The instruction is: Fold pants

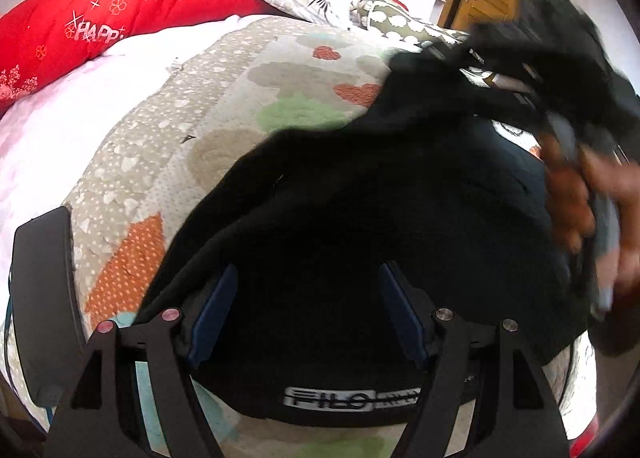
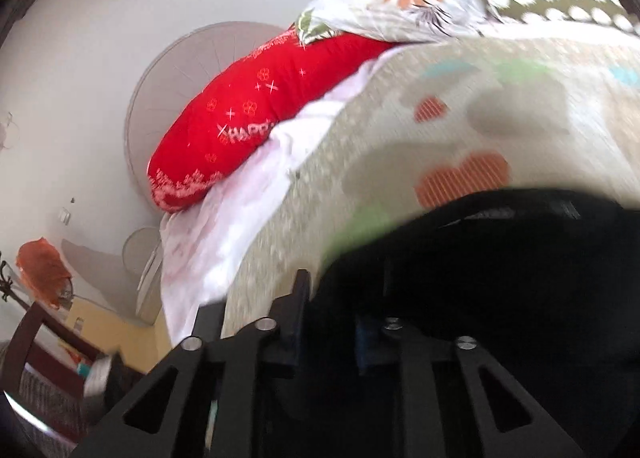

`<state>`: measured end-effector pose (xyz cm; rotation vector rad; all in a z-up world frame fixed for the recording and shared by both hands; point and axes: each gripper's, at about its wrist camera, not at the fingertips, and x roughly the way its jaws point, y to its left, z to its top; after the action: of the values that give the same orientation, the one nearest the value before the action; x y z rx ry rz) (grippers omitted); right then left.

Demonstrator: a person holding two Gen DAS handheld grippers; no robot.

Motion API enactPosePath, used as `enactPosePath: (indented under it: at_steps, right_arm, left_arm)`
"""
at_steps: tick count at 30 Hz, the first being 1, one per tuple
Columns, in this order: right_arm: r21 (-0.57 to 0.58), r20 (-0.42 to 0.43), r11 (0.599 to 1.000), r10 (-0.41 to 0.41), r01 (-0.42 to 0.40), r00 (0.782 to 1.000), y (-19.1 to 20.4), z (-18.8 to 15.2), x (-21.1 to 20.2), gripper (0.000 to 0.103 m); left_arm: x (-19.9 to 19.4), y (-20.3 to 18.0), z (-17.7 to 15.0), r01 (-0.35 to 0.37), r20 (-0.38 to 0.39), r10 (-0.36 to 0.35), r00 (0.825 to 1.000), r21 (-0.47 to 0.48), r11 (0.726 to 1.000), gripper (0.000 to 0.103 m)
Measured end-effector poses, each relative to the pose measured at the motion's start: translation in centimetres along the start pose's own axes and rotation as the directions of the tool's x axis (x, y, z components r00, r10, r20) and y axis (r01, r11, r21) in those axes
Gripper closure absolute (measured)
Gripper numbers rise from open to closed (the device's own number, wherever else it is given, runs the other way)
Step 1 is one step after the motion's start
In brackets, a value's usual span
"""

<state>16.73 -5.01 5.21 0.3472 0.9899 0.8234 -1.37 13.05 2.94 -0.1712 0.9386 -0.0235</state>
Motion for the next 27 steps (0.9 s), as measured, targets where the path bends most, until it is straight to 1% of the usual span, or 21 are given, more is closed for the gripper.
enactPosePath:
  at_steps: [3,4,6,7,8,9,10,11,12,13,14,15,17,18,19,21,22,24,26,27]
  right_arm:
    - [0.011,0.018,1.000,-0.009,0.009,1.000,0.1,2.0,3.1,0.086]
    - [0.024,0.022,1.000,-0.008,0.007,1.000,-0.3,2.1,3.7,0.085]
    - [0.085,0.001,0.996,0.001,-0.001,1.000,-1.5,2.8,7.0,0.077]
    - [0.113,-0.016,0.994,-0.009,0.010,1.000,-2.0,2.7,8.1,0.071]
    - [0.137,-0.035,0.990,-0.012,0.017,0.999,-2.6,2.5,9.1,0.060]
    - [0.155,-0.045,0.988,-0.004,0.011,0.999,-3.1,2.1,9.6,0.057]
    - [0.166,-0.045,0.986,0.013,-0.006,0.999,-3.5,1.7,9.6,0.057]
    - [0.170,-0.033,0.984,0.053,-0.047,0.998,-3.5,1.4,9.0,0.057]
    - [0.166,-0.019,0.984,0.076,-0.072,0.997,-3.5,1.1,8.3,0.053]
    - [0.156,-0.003,0.984,0.086,-0.085,0.996,-3.4,1.1,7.2,0.050]
    - [0.133,0.010,0.988,0.081,-0.082,0.997,-3.1,1.1,5.6,0.047]
    - [0.110,0.001,0.992,0.062,-0.062,0.998,-2.9,1.2,4.4,0.047]
    - [0.049,0.016,0.999,0.023,-0.024,1.000,-2.8,1.6,1.2,0.046]
    - [0.028,0.029,1.000,-0.008,0.007,1.000,-3.1,1.9,-0.6,0.041]
    - [0.011,0.041,0.999,-0.050,0.050,0.998,-3.7,2.1,-2.6,0.039]
    - [-0.019,0.054,0.991,-0.130,0.132,0.990,-4.9,2.6,-5.4,0.037]
    - [-0.038,0.054,0.984,-0.171,0.173,0.984,-5.5,2.8,-6.3,0.037]
    - [-0.091,0.040,0.950,-0.298,0.300,0.954,-7.3,3.3,-8.4,0.037]
    - [-0.121,0.019,0.923,-0.367,0.366,0.930,-8.8,3.4,-9.6,0.037]
    - [-0.130,0.007,0.915,-0.384,0.381,0.923,-9.4,3.4,-10.0,0.037]
  left_arm:
    - [-0.1,0.6,0.4,0.020,0.001,-0.020,1.000,-0.017,1.000,0.030]
    - [-0.3,0.9,0.4,0.024,0.003,-0.024,1.000,-0.022,0.999,0.030]
    - [-0.8,1.2,0.4,0.026,0.018,-0.025,1.000,-0.034,0.999,0.030]
    - [-1.0,1.3,0.5,0.023,0.022,-0.022,1.000,-0.034,0.999,0.030]
    - [-1.3,1.5,0.4,0.017,0.029,-0.016,0.999,-0.031,0.999,0.030]
    - [-1.4,1.5,0.3,0.003,0.033,-0.002,0.999,-0.027,1.000,0.030]
    - [-1.6,1.6,0.2,-0.017,0.036,0.018,0.999,-0.025,1.000,0.030]
    - [-1.8,1.9,0.1,-0.041,0.042,0.042,0.998,-0.026,0.999,0.028]
    - [-2.0,2.2,0.1,-0.058,0.047,0.060,0.997,-0.034,0.998,0.026]
    - [-2.2,2.5,0.1,-0.064,0.054,0.067,0.996,-0.047,0.997,0.025]
    - [-2.5,2.9,0.4,-0.048,0.065,0.053,0.996,-0.065,0.997,0.025]
    - [-2.7,3.1,0.6,-0.035,0.071,0.040,0.997,-0.074,0.997,0.024]
    - [-2.9,3.2,1.4,-0.011,0.084,0.018,0.996,-0.088,0.996,0.020]
    - [-2.8,3.1,2.0,-0.005,0.088,0.013,0.996,-0.087,0.996,0.019]
    - [-2.7,2.8,2.6,0.001,0.093,0.007,0.996,-0.077,0.997,0.019]
    - [-2.1,2.4,4.2,0.009,0.096,-0.005,0.995,-0.042,0.999,0.016]
    - [-1.6,2.1,5.0,0.007,0.090,-0.005,0.996,-0.026,1.000,0.015]
    - [-0.4,1.6,6.9,0.006,0.066,-0.006,0.998,0.002,1.000,0.015]
    - [0.7,1.1,8.7,0.012,0.046,-0.014,0.999,0.034,0.999,0.015]
    - [1.2,0.6,9.4,0.008,0.039,-0.010,0.999,0.052,0.999,0.015]
